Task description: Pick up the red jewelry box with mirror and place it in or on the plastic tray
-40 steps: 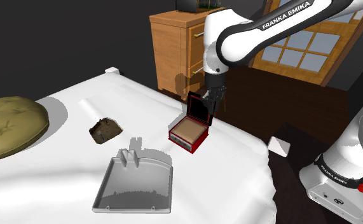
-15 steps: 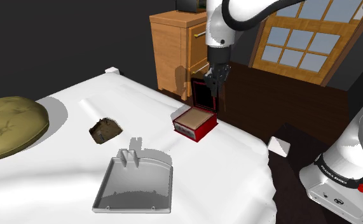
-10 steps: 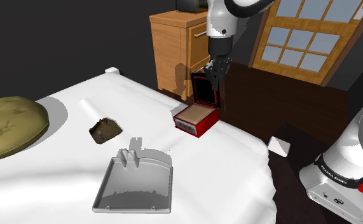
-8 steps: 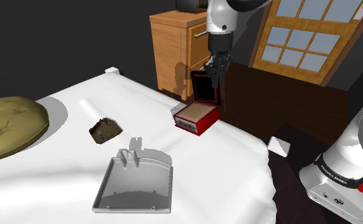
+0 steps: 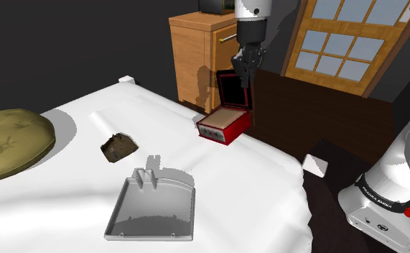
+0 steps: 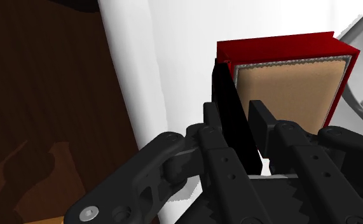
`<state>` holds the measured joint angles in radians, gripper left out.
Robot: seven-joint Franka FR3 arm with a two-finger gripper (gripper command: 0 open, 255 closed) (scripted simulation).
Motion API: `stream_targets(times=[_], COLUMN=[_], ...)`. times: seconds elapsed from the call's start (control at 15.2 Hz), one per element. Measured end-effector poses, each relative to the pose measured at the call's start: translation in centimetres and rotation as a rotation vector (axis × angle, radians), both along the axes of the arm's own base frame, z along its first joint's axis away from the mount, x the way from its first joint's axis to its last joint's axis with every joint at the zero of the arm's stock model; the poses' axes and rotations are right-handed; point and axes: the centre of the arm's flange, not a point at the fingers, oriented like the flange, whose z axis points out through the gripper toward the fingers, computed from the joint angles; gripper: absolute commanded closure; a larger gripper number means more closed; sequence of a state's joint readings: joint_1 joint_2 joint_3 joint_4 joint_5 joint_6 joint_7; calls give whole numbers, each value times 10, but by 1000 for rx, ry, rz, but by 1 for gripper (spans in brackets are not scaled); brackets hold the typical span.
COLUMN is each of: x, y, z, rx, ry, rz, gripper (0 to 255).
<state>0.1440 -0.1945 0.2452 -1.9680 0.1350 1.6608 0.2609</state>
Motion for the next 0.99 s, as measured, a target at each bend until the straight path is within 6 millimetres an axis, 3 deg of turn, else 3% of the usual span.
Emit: stream_targets(times=[0.2, 0.99], x=[-3, -39], y=[26, 179], z=[10, 45], rx=[0, -1], ry=[0, 0], rz=[1, 3], gripper=[255, 255])
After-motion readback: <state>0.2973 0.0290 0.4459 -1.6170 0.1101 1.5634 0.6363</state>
